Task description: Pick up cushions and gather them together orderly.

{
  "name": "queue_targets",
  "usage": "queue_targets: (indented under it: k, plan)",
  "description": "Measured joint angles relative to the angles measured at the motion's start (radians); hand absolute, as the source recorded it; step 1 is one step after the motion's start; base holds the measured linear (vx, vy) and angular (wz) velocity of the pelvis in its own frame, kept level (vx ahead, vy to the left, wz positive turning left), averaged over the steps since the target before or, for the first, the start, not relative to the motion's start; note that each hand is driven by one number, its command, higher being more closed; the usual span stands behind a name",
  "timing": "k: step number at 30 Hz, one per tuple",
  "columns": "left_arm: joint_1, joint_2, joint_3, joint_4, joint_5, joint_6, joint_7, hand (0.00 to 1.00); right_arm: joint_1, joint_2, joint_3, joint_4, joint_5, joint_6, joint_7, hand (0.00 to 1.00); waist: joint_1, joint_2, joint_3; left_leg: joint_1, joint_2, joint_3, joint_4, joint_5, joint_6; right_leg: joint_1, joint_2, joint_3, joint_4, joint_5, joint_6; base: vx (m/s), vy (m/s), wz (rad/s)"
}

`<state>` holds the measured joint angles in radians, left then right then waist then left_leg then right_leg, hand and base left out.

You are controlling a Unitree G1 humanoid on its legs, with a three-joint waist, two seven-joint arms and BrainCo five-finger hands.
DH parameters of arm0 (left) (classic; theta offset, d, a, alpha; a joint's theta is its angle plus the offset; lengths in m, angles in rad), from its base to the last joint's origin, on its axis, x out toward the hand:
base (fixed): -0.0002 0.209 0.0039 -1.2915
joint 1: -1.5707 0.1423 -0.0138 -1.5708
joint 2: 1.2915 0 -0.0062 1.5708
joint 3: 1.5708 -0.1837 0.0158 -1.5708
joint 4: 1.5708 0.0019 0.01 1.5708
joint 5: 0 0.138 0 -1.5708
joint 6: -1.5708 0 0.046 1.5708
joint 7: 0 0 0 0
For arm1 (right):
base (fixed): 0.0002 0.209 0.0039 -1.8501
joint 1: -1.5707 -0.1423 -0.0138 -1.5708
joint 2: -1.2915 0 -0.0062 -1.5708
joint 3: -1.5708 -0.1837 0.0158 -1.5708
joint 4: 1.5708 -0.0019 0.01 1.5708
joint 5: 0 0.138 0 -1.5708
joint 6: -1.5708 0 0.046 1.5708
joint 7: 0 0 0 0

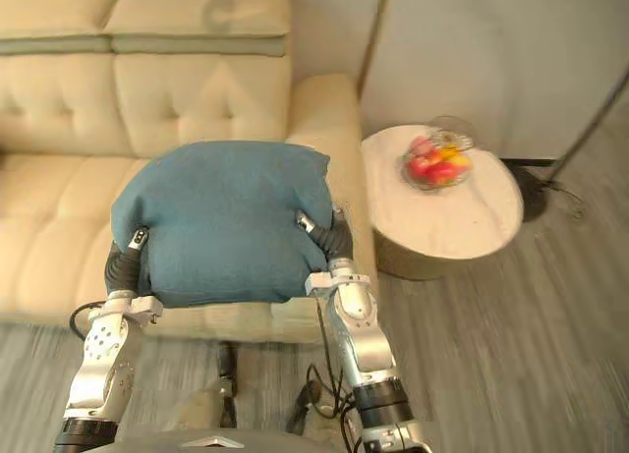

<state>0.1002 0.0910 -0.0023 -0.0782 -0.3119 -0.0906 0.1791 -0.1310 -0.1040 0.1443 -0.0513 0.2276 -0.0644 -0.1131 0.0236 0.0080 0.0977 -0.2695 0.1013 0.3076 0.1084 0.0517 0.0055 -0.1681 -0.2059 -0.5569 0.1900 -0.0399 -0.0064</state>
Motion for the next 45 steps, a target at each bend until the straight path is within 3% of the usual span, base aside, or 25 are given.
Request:
queue_targets:
  k: [3, 4, 5, 9, 12, 13, 14, 15, 16, 18, 19, 20, 22, 24, 25, 28, 31, 33, 36, 37, 39, 41, 42, 43, 45]
  plan:
    - [-0.013, -0.010, -0.004, 0.020, 0.000, -0.011, 0.002, 1.00, -0.014, -0.033, -0.004, 0.030, 0.000, -0.001, 0.000, 1.00, -0.019, 0.053, -0.032, 0.088, 0.133, 0.092, 0.089, -0.056, -0.043, 0.045, -0.025, -0.078, -0.007, 0.027, 0.024, -0.02, 0.238, 0.80]
    - [-0.033, -0.013, -0.009, 0.034, 0.000, -0.012, 0.002, 1.00, -0.029, -0.033, -0.015, 0.052, 0.000, -0.001, -0.002, 1.00, -0.025, 0.067, -0.040, 0.132, 0.165, 0.103, 0.048, -0.017, -0.072, 0.050, -0.029, -0.097, 0.002, 0.035, 0.036, -0.04, 0.449, 0.77]
    - [-0.082, -0.003, -0.022, 0.065, -0.001, -0.014, 0.002, 1.00, -0.044, -0.021, -0.047, 0.076, 0.000, -0.002, -0.003, 1.00, -0.031, 0.058, -0.041, 0.168, 0.140, 0.070, -0.026, 0.002, -0.151, 0.056, -0.050, -0.115, 0.001, 0.060, 0.063, -0.05, 0.415, 0.72]
    - [-0.095, 0.050, -0.035, 0.093, -0.001, -0.015, 0.002, 1.00, -0.037, 0.043, -0.070, 0.081, -0.022, -0.001, -0.003, 1.00, -0.041, -0.016, -0.041, 0.137, 0.024, 0.026, -0.010, -0.010, -0.083, 0.089, -0.147, -0.114, -0.047, 0.153, 0.086, -0.05, 0.369, 0.60]
    - [-0.070, 0.037, -0.019, 0.092, 0.004, -0.015, -0.010, 1.00, -0.026, 0.059, -0.064, 0.115, -0.035, -0.001, 0.005, 1.00, -0.022, -0.010, -0.034, 0.058, -0.012, 0.024, 0.154, -0.113, -0.030, 0.052, -0.229, -0.081, 0.031, 0.157, 0.078, -0.07, 0.343, 0.16]
    - [-0.060, 0.023, -0.020, 0.092, 0.013, -0.015, -0.014, 1.00, -0.010, 0.056, -0.067, 0.125, -0.035, 0.000, 0.005, 1.00, -0.023, -0.003, -0.023, 0.055, -0.028, 0.022, 0.181, -0.145, -0.012, 0.029, -0.258, -0.027, 0.092, 0.160, 0.042, -0.07, 0.248, 0.09]
    - [-0.054, 0.010, -0.022, 0.092, 0.018, -0.014, -0.018, 1.00, 0.002, 0.056, -0.071, 0.133, -0.035, 0.000, 0.005, 1.00, -0.025, 0.000, -0.004, 0.059, -0.045, 0.015, 0.186, -0.156, 0.006, 0.007, -0.266, 0.037, 0.149, 0.160, -0.032, -0.10, 0.305, 0.26]
    - [-0.043, 0.003, -0.026, 0.092, 0.023, -0.014, -0.021, 1.00, 0.017, 0.057, -0.072, 0.155, -0.034, 0.002, 0.005, 1.00, -0.042, 0.009, 0.023, 0.083, -0.048, -0.019, 0.181, -0.163, 0.021, -0.045, -0.241, 0.194, 0.271, 0.115, -0.082, -0.07, 0.182, 0.49]
    - [-0.040, 0.009, -0.032, 0.092, 0.023, -0.009, -0.025, 1.00, 0.037, 0.060, -0.074, 0.157, -0.031, 0.003, 0.005, 1.00, -0.059, 0.009, 0.032, 0.081, -0.048, -0.052, 0.159, -0.155, 0.036, -0.075, -0.165, 0.281, 0.333, 0.024, -0.023, -0.07, 0.132, 0.75]
    - [-0.038, 0.020, -0.032, 0.092, 0.029, -0.006, -0.041, 1.00, 0.044, 0.066, -0.077, 0.159, -0.024, 0.003, 0.010, 1.00, -0.075, -0.040, 0.038, 0.102, -0.100, -0.062, 0.011, -0.136, 0.061, -0.115, -0.019, 0.286, 0.253, -0.082, -0.018, 0.00, 0.025, 0.70]
    - [-0.038, 0.022, -0.032, 0.090, 0.033, -0.005, -0.041, 1.00, 0.043, 0.066, -0.079, 0.157, -0.021, 0.002, 0.014, 1.00, -0.084, -0.053, 0.042, 0.095, -0.113, -0.057, 0.015, -0.134, 0.061, -0.108, 0.005, 0.267, 0.196, -0.103, -0.016, 0.05, -0.024, 0.89]
    - [-0.038, 0.002, -0.039, 0.093, 0.041, 0.010, -0.042, 1.00, 0.042, 0.039, -0.087, 0.164, -0.018, 0.001, 0.021, 1.00, -0.115, -0.022, 0.073, 0.082, -0.110, -0.085, 0.045, -0.094, 0.053, -0.072, 0.053, 0.291, 0.155, -0.076, 0.012, 0.04, -0.008, 0.55]
    - [-0.030, -0.007, -0.041, 0.087, 0.043, 0.011, -0.049, 1.00, 0.041, 0.038, -0.102, 0.191, -0.017, 0.003, 0.032, 1.00, -0.092, -0.011, 0.078, 0.129, -0.113, -0.101, -0.057, -0.052, 0.083, -0.090, 0.066, 0.293, 0.148, -0.082, 0.007, 0.10, 0.029, -0.06]
    - [-0.053, 0.017, -0.048, 0.086, 0.045, 0.011, -0.050, 1.00, 0.060, 0.058, -0.103, 0.187, -0.016, 0.003, 0.039, 1.00, -0.101, -0.015, 0.077, 0.131, -0.116, -0.144, -0.080, -0.009, 0.048, -0.087, 0.101, 0.324, 0.081, -0.069, 0.005, 0.13, -0.033, 0.28]
    - [-0.053, 0.016, -0.074, 0.086, 0.058, 0.012, -0.055, 1.00, 0.096, 0.052, -0.113, 0.167, -0.006, 0.003, 0.040, 1.00, -0.122, -0.012, 0.077, 0.140, -0.124, -0.178, -0.082, -0.015, 0.036, -0.056, 0.108, 0.331, 0.068, -0.036, -0.004, 0.20, -0.088, 0.60]
    - [-0.041, 0.012, -0.108, 0.046, 0.061, 0.011, -0.058, 1.00, 0.160, 0.035, -0.116, 0.098, 0.012, 0.002, 0.040, 1.00, -0.133, -0.004, 0.073, 0.147, -0.111, -0.203, -0.055, -0.035, -0.009, -0.030, 0.104, 0.290, 0.098, -0.067, 0.000, 0.23, -0.088, 0.35]
    - [-0.023, -0.013, -0.112, 0.026, 0.061, 0.011, -0.062, 1.00, 0.228, 0.034, -0.116, -0.003, 0.012, 0.003, 0.039, 1.00, -0.136, -0.001, 0.073, 0.091, -0.059, -0.112, 0.208, -0.132, -0.059, 0.054, 0.114, 0.268, 0.060, -0.076, -0.003, 0.23, -0.079, 0.01]
    - [0.026, -0.039, -0.098, -0.016, 0.058, 0.011, -0.063, 1.00, 0.271, 0.031, -0.108, -0.094, 0.012, 0.002, 0.039, 1.00, -0.118, 0.017, 0.066, 0.028, 0.062, 0.077, 0.522, -0.151, -0.041, 0.137, 0.145, 0.284, 0.024, -0.082, -0.004, 0.21, -0.045, -0.62]
    - [0.057, -0.066, -0.078, -0.068, 0.058, 0.001, -0.077, 1.00, 0.287, 0.015, -0.097, -0.173, 0.011, -0.007, 0.038, 1.00, -0.103, 0.040, 0.033, -0.021, 0.121, 0.145, 0.672, -0.150, -0.021, 0.178, 0.137, 0.339, -0.036, -0.089, 0.002, 0.19, 0.068, -0.58]
    - [0.057, -0.073, -0.079, -0.071, 0.058, -0.008, -0.083, 1.00, 0.287, 0.018, -0.098, -0.174, 0.010, -0.017, 0.037, 1.00, -0.085, 0.041, 0.031, -0.020, 0.136, 0.136, 0.633, -0.229, -0.018, 0.195, 0.127, 0.366, -0.047, -0.087, 0.006, 0.24, 0.162, -0.47]
    - [0.062, -0.083, -0.078, -0.071, 0.058, -0.008, -0.084, 1.00, 0.289, 0.017, -0.099, -0.174, 0.010, -0.018, 0.037, 1.00, -0.072, 0.034, 0.032, -0.005, 0.131, 0.096, 0.473, -0.251, -0.035, 0.208, 0.105, 0.389, -0.051, -0.088, 0.011, 0.18, 0.167, -0.45]
    - [0.067, -0.094, -0.080, -0.071, 0.060, -0.008, -0.086, 1.00, 0.299, 0.016, -0.099, -0.172, 0.010, -0.018, 0.037, 1.00, -0.061, 0.058, 0.017, 0.025, 0.119, 0.012, 0.188, -0.165, -0.054, 0.209, 0.088, 0.426, -0.048, -0.106, 0.064, 0.24, 0.341, -0.46]
    - [0.085, -0.108, -0.085, -0.072, 0.060, -0.008, -0.091, 1.00, 0.316, 0.011, -0.099, -0.172, 0.010, -0.018, 0.037, 1.00, -0.057, 0.090, -0.002, 0.061, 0.130, -0.024, 0.087, -0.018, -0.088, 0.209, 0.094, 0.443, -0.036, -0.126, 0.100, 0.24, 0.346, -0.38]
    - [0.095, -0.104, -0.085, -0.067, 0.060, -0.006, -0.091, 1.00, 0.329, 0.024, -0.098, -0.154, 0.008, -0.015, 0.037, 1.00, -0.059, 0.065, -0.002, 0.079, 0.112, -0.009, 0.095, 0.011, -0.098, 0.215, 0.074, 0.455, -0.027, -0.140, 0.120, 0.22, 0.283, -0.37]
    - [0.120, -0.079, -0.085, -0.093, 0.060, -0.004, -0.082, 1.00, 0.367, 0.069, -0.080, -0.159, 0.000, -0.009, 0.037, 1.00, -0.049, -0.011, -0.009, 0.086, 0.069, 0.006, 0.139, -0.038, -0.082, 0.221, 0.018, 0.464, -0.032, -0.145, 0.137, 0.19, 0.193, -0.26]
